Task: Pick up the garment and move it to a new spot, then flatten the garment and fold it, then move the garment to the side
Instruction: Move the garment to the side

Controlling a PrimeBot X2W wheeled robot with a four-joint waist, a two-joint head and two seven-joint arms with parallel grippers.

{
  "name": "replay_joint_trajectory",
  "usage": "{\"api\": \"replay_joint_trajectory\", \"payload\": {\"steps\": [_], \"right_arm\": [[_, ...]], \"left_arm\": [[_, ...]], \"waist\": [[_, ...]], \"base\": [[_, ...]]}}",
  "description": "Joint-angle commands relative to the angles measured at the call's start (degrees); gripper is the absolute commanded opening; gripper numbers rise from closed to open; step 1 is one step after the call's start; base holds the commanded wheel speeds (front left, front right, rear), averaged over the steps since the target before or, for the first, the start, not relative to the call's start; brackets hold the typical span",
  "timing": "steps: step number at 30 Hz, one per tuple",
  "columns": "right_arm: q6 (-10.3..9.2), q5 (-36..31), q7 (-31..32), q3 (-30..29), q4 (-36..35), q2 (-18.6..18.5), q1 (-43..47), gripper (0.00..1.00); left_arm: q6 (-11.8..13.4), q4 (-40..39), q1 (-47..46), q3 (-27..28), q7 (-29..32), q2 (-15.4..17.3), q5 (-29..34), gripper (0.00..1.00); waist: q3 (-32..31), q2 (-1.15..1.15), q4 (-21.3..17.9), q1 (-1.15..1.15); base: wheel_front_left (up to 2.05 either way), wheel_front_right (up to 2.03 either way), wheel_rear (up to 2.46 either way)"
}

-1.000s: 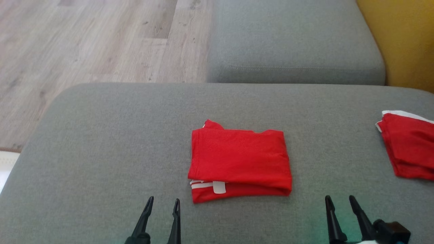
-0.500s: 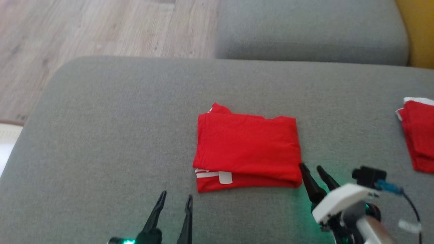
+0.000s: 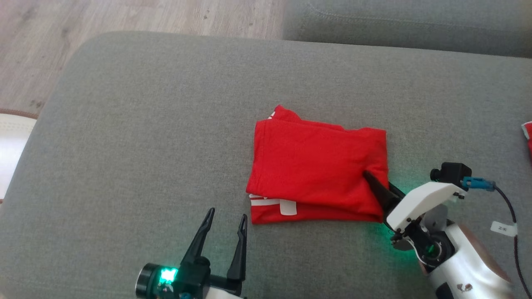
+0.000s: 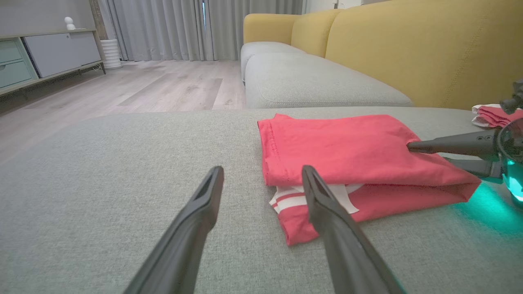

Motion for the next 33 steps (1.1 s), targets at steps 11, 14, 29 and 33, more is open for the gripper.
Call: {"api": "replay_joint_trajectory", "payload": {"steps": [11, 14, 29, 33], "right_arm": [[-0.05, -1.1, -2.8, 3.8, -6.5, -10.6, -1.9, 0.00], [-0.05, -3.0, -2.4, 3.0, -8.3, -16.4, -4.0, 0.00], [-0.05, -11.4, 3.3, -8.0, -11.6, -37.7, -13.8, 0.00], [-0.05, -15.6, 1.0, -13.2, -9.8, -35.5, -15.1, 1.00]], "left_arm": [[1.2, -1.9, -2.9, 1.9, -0.5, -0.4, 0.2, 1.00], [1.2, -2.4, -3.8, 2.1, -0.5, -0.4, 0.5, 1.00], [1.5, -5.4, -10.1, 2.6, -0.5, -0.4, -1.5, 1.00], [1.4, -5.2, -10.3, 2.8, -0.5, -0.4, -2.1, 1.00]], "waist": [[2.5, 0.00, -5.5, -0.01], [4.3, 0.00, -8.3, -0.01], [12.7, 0.00, -15.1, -0.01], [12.6, 0.00, -15.2, -0.01]], "base": [[0.00, 0.00, 0.00], [0.00, 0.00, 0.00], [0.00, 0.00, 0.00], [0.00, 0.00, 0.00]]}}
